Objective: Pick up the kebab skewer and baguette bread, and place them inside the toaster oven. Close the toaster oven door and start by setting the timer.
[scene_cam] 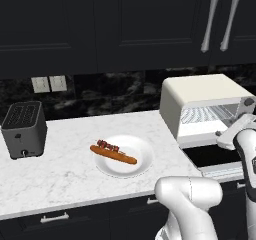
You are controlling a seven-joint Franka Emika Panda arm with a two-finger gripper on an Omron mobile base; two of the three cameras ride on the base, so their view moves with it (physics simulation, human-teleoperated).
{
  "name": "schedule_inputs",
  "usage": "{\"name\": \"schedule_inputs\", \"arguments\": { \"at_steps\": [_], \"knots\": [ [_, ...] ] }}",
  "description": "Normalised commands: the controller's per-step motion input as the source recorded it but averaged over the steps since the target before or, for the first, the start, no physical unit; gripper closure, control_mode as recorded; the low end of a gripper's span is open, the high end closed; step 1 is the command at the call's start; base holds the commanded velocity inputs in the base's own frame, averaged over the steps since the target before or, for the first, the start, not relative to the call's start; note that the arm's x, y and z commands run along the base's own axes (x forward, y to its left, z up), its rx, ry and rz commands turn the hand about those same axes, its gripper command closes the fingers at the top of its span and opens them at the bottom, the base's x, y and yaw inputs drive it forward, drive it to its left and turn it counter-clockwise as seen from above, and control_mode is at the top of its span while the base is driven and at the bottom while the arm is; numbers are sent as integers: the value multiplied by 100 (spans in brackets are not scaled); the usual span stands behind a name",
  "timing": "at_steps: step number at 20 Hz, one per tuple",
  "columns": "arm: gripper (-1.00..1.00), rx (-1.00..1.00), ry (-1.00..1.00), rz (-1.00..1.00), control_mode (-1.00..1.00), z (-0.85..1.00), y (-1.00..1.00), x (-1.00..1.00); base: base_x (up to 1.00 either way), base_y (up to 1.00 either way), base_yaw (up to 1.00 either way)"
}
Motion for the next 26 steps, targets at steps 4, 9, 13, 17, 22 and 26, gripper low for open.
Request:
{"name": "schedule_inputs", "arguments": {
  "at_steps": [4, 9, 13, 17, 22, 26],
  "knots": [
    [-100, 0, 0, 0, -100, -9, -22, 39, 0, 0, 0],
    [-100, 0, 0, 0, -100, -17, -30, 27, 0, 0, 0],
    [-100, 0, -1, 0, -100, -20, -7, 13, 0, 0, 0],
    [-100, -3, -6, 0, -100, -1, 0, 21, 0, 0, 0],
    [-100, -9, -10, 0, -100, -2, 0, 14, 0, 0, 0],
    [-100, -15, -9, 0, -100, -3, 3, 17, 0, 0, 0]
  ]
}}
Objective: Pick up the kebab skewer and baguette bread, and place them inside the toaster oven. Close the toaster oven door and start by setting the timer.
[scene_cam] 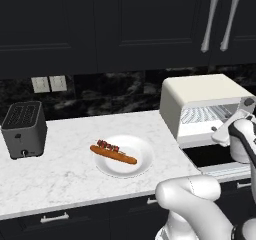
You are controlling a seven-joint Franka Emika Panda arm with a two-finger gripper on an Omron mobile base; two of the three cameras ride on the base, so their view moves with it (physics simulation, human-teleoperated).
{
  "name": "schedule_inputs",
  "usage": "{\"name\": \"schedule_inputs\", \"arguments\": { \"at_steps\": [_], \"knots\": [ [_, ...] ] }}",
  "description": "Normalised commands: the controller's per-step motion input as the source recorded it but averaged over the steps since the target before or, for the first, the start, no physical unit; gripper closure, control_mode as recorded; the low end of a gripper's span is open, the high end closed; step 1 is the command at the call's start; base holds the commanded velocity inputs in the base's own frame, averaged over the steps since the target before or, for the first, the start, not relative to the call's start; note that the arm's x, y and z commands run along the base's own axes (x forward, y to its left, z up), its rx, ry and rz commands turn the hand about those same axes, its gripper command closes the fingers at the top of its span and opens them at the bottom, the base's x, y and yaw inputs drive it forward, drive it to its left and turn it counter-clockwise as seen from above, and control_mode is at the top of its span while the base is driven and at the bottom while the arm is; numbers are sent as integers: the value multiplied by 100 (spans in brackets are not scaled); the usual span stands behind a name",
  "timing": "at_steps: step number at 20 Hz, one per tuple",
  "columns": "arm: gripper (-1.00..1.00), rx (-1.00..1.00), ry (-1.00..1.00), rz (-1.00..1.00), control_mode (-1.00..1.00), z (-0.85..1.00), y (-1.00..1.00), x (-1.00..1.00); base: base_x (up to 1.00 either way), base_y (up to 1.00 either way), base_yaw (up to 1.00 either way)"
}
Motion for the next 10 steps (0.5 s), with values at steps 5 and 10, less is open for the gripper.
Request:
{"name": "schedule_inputs", "arguments": {
  "at_steps": [5, 10],
  "knots": [
    [-100, -14, 0, 0, -100, 0, 0, 10, 0, 0, 0],
    [-100, -9, 0, 0, -100, -7, 0, 10, 0, 0, 0]
  ]
}}
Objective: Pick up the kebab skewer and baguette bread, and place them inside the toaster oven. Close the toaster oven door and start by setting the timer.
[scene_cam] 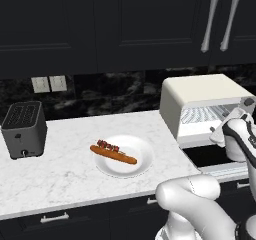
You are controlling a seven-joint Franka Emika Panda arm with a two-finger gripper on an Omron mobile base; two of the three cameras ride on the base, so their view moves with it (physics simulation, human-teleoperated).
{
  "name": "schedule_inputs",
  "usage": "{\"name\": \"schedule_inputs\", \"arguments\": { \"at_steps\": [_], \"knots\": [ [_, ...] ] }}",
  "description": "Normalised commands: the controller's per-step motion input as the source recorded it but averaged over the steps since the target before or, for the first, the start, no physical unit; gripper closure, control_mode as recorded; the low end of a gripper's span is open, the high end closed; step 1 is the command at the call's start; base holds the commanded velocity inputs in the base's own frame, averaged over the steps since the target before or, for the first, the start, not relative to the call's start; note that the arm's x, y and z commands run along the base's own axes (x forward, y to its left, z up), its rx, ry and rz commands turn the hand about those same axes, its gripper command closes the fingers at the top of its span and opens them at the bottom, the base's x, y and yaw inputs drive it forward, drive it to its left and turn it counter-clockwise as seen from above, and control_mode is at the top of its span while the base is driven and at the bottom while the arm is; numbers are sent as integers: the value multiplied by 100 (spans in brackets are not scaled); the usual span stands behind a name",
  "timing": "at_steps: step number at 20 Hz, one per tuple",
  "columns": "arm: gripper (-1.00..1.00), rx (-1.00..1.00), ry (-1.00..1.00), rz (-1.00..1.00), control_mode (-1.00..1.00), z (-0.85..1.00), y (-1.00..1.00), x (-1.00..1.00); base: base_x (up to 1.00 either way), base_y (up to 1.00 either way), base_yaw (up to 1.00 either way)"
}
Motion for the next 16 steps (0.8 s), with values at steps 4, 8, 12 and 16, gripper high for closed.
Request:
{"name": "schedule_inputs", "arguments": {
  "at_steps": [4, 8, 12, 16],
  "knots": [
    [-100, 0, 0, -3, -100, -7, 1, 23, 0, 0, 0],
    [-100, 4, 0, -3, -100, -15, 11, 24, 0, 0, 0],
    [-100, 9, 0, -4, -100, -16, 4, 18, 0, 0, 0],
    [-100, 4, 0, -1, -100, -15, 0, 21, 0, 0, 0]
  ]
}}
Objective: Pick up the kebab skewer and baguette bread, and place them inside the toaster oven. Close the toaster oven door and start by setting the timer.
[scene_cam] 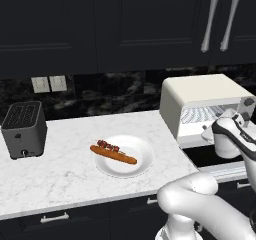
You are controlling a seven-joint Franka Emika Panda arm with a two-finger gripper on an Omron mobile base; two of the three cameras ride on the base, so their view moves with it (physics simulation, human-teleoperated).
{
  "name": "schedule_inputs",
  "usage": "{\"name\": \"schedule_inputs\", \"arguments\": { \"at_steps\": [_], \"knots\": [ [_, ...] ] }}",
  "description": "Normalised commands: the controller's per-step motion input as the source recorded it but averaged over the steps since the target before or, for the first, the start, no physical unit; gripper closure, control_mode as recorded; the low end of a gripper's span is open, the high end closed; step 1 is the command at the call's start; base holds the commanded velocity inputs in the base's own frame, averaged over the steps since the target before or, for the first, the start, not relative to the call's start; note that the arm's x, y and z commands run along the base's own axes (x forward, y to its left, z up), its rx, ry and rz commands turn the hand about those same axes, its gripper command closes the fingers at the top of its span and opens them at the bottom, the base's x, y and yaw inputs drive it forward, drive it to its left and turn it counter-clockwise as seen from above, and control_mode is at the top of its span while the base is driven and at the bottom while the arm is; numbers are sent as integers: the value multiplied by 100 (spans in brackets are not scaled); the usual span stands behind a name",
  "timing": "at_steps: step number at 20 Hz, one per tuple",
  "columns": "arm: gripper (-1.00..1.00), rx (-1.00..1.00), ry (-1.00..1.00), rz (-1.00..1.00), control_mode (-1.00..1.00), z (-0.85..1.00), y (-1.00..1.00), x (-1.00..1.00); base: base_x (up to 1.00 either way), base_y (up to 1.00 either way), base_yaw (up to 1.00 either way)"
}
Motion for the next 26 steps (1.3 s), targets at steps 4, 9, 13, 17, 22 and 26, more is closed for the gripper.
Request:
{"name": "schedule_inputs", "arguments": {
  "at_steps": [4, 9, 13, 17, 22, 26],
  "knots": [
    [-100, 0, 0, 0, -100, -3, 0, 24, 0, 0, 0],
    [-100, 0, 0, 0, -100, -5, 0, 21, 0, 0, 0],
    [-100, 0, 0, -3, -100, -5, 0, 14, 0, 0, 0],
    [-100, 0, 0, -2, -100, -7, -1, 19, 0, 0, 0],
    [-100, 0, 3, -2, -100, -17, -2, 22, 0, 0, 0],
    [-100, 0, 8, -1, -100, -32, -4, 19, 0, 0, 0]
  ]
}}
